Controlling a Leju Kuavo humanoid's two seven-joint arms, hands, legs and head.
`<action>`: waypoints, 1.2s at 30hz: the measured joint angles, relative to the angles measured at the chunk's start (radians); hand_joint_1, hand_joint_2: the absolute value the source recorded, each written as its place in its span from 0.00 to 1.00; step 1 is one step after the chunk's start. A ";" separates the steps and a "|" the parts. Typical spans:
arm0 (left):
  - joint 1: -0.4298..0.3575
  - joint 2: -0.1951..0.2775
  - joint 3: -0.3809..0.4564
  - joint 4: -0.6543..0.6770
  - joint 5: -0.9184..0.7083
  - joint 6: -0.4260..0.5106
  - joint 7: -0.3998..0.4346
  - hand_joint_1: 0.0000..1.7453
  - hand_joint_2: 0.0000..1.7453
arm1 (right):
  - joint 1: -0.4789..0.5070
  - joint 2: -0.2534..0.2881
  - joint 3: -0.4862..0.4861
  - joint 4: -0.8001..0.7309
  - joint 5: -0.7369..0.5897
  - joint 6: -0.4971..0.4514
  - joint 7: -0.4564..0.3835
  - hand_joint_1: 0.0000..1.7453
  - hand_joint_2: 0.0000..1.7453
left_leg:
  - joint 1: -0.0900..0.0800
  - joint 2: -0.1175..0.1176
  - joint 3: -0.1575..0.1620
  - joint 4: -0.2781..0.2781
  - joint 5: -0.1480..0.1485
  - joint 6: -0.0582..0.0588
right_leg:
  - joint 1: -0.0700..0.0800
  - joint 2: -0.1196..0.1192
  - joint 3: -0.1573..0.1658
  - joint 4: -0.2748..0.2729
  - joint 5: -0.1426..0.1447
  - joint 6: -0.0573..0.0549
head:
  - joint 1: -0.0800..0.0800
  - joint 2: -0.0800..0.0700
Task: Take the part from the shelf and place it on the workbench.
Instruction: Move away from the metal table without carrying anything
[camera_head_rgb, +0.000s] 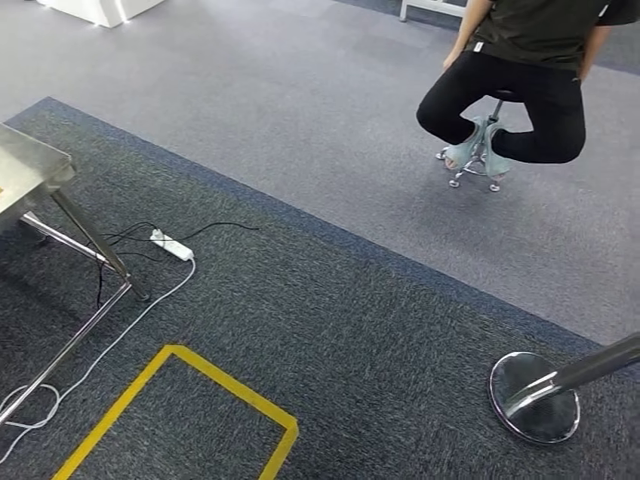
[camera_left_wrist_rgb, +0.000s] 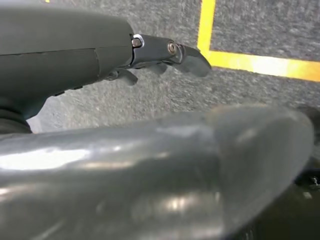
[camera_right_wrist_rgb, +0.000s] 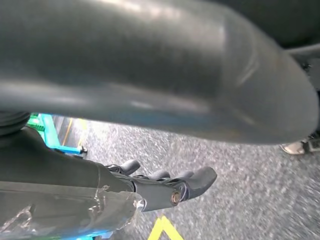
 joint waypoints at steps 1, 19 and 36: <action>-0.001 0.000 0.000 0.000 -0.001 0.000 0.001 0.00 0.00 | 0.002 0.000 0.000 0.000 0.000 0.000 0.001 0.00 0.00 | 0.000 0.012 0.001 -0.001 0.002 0.008 | 0.000 -0.016 -0.006 0.006 -0.004 0.004 | 0.001 0.000; -0.006 0.003 -0.001 0.000 -0.020 0.024 0.051 0.00 0.00 | -0.004 0.000 0.000 0.000 -0.014 0.012 0.003 0.00 0.00 | -0.009 0.099 -0.025 0.114 -0.095 -0.022 | 0.003 -0.142 0.014 0.011 -0.019 -0.036 | 0.005 0.000; -0.003 -0.007 -0.001 0.000 -0.016 0.059 0.060 0.00 0.00 | -0.006 -0.002 0.000 0.000 -0.006 0.009 -0.004 0.00 0.00 | -0.011 0.078 -0.008 -0.001 0.008 0.031 | 0.002 -0.134 -0.125 0.252 -0.137 0.015 | 0.014 0.000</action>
